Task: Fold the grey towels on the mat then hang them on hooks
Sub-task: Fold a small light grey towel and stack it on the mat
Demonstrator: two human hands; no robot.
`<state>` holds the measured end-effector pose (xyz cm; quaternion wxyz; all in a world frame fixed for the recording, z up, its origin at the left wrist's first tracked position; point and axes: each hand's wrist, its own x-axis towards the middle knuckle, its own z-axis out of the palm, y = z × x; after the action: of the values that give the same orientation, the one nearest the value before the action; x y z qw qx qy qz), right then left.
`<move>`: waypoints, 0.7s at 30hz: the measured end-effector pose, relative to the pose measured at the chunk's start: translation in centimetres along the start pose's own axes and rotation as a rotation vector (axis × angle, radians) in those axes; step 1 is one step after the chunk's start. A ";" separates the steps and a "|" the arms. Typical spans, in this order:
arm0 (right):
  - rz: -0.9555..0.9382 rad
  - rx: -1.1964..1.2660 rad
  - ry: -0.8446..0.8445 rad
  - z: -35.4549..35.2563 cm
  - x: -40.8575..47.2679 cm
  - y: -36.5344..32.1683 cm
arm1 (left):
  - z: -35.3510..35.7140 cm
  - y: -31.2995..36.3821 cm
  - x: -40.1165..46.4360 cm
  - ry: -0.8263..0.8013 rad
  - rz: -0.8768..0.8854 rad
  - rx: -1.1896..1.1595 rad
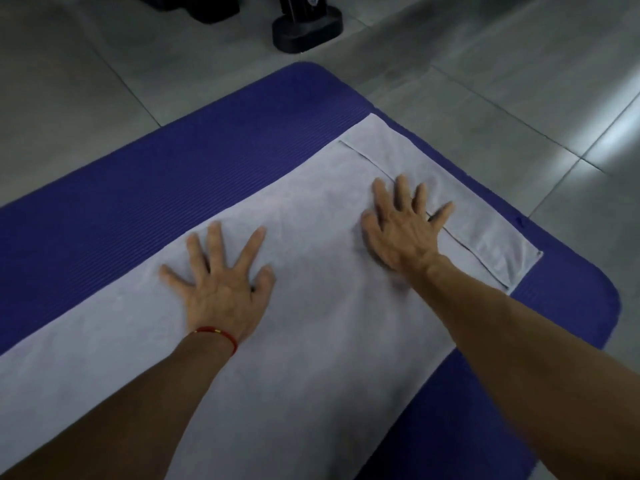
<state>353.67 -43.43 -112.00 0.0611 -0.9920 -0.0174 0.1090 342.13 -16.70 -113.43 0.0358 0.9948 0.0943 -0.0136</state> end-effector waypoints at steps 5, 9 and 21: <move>0.147 -0.006 0.173 -0.7 1.8 -4.2 | 0.0 -0.3 -0.4 0.003 0.011 0.046; -0.276 -0.034 0.147 -3.6 7.7 -6.5 | -0.3 -0.3 0.0 -0.016 -0.003 0.023; -0.406 -0.184 0.159 -6.2 17.2 -6.7 | -0.6 -0.4 0.4 -0.033 -0.020 0.035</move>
<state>371.64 -36.67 -108.78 -0.0077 -0.9750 -0.2218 0.0140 342.41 -16.19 -112.84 0.0198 0.9939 0.1034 -0.0320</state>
